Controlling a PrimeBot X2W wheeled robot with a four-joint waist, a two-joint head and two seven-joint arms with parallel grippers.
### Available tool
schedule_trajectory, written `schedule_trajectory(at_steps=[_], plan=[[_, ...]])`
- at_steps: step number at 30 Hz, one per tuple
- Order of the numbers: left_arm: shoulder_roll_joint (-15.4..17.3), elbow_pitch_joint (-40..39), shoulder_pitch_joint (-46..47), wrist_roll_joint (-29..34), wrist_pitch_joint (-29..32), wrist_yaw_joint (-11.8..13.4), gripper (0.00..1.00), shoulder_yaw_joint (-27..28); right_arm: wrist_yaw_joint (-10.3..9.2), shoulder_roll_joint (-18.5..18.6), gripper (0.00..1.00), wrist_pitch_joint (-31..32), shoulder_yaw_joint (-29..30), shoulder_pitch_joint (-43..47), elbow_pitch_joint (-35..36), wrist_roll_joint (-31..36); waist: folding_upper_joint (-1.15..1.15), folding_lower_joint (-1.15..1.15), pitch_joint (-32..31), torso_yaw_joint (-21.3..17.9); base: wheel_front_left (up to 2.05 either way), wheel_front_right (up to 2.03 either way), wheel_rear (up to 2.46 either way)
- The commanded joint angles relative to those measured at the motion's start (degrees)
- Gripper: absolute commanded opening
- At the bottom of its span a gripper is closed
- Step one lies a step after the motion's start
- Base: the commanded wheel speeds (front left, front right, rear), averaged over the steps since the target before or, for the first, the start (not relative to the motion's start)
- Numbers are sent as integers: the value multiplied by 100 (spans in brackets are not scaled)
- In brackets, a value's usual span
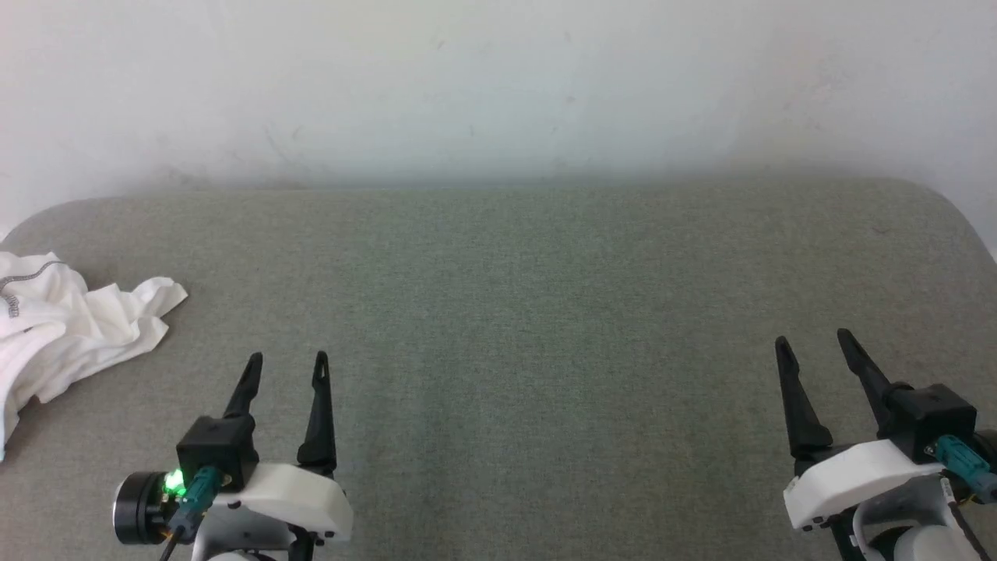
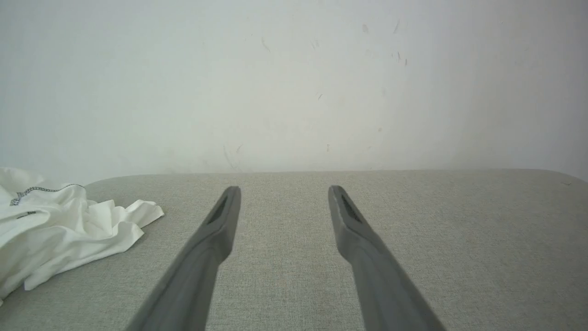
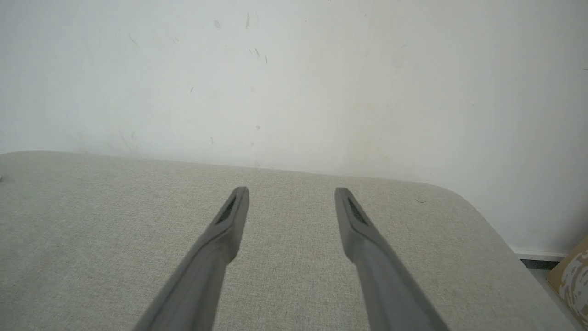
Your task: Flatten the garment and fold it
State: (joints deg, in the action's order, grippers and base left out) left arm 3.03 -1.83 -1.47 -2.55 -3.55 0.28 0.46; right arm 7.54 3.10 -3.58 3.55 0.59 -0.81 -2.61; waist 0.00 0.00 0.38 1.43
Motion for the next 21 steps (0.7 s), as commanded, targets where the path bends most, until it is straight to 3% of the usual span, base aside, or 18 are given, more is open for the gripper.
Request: schedule_trajectory(at_steps=[1,21], plan=[[-4,-47,-98,-38,-57,63,100,38,-1,-6,100,-57,31,49,-12,-44,0,0,-6,43,0,0,0],[-7,-192,-289,-200,-297,297,100,80,-2,-10,100,-296,43,109,-113,-43,0,0,-13,609,0,0,0]])
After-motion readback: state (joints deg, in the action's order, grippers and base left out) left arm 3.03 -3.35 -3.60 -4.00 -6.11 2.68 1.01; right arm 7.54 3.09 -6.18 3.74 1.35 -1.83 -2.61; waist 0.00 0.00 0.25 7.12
